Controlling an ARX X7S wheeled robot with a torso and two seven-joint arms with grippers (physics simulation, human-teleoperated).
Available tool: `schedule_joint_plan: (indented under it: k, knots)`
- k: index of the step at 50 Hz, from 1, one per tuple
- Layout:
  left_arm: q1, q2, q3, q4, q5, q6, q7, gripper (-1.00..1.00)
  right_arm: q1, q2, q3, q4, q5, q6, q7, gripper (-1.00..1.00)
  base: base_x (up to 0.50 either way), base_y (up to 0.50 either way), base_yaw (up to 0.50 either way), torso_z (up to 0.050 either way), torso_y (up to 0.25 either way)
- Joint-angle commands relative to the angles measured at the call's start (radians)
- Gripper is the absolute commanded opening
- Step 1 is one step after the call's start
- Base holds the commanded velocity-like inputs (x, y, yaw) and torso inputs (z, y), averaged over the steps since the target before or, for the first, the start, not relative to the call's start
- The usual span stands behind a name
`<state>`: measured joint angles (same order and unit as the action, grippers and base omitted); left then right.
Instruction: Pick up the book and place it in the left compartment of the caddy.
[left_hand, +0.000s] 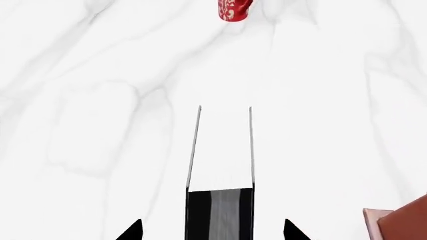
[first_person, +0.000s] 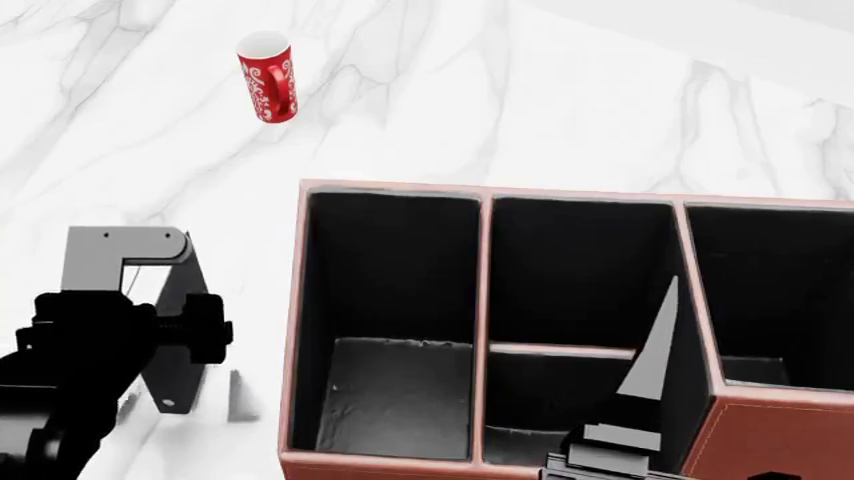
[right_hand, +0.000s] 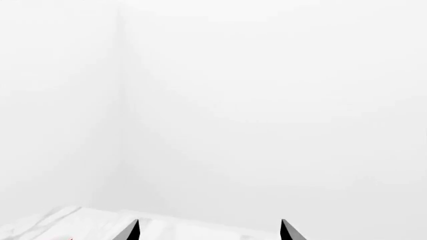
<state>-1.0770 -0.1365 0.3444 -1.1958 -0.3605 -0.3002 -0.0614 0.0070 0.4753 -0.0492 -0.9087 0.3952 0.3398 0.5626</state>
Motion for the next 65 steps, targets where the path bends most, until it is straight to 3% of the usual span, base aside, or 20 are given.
schedule_joint_plan:
  k: [1, 14, 21, 31, 46, 56, 65]
  knots:
    - [-0.009, 0.011, -0.031, -0.109, 0.032, 0.059, -0.003, -1.0, -0.002, 0.001, -0.002, 0.006, 0.0, -0.01, 0.001, 1.0, 0.0, 0.0, 0.0, 0.0, 0.0]
    - [0.009, 0.006, -0.03, -0.042, 0.051, 0.054, -0.021, -1.0, 0.002, 0.003, -0.009, 0.01, -0.001, -0.004, 0.008, 1.0, 0.0, 0.0, 0.0, 0.0, 0.0]
    - [0.138, -0.067, -0.044, 0.436, -0.002, -0.192, -0.099, -1.0, 0.002, 0.006, -0.01, 0.009, 0.0, -0.004, 0.01, 1.0, 0.0, 0.0, 0.0, 0.0, -0.002]
    - [0.23, -0.142, -0.131, 0.952, -0.101, -0.395, -0.234, -1.0, 0.002, 0.011, -0.007, 0.003, 0.004, -0.002, 0.015, 1.0, 0.0, 0.0, 0.0, 0.0, 0.0]
    - [0.262, -0.206, -0.272, 1.544, -0.305, -0.638, -0.368, -1.0, 0.001, 0.016, -0.016, 0.007, -0.009, -0.003, 0.022, 1.0, 0.0, 0.0, 0.0, 0.0, 0.0]
    - [0.259, -0.153, -0.387, 1.726, -0.497, -0.775, -0.46, -1.0, 0.002, 0.014, -0.017, 0.009, -0.002, -0.008, 0.024, 1.0, 0.0, 0.0, 0.0, 0.0, 0.002]
    - [0.262, -0.113, -0.368, 1.788, -0.555, -0.819, -0.498, -1.0, 0.0, 0.022, -0.008, 0.0, 0.007, -0.007, 0.027, 1.0, 0.0, 0.0, 0.0, 0.0, 0.001]
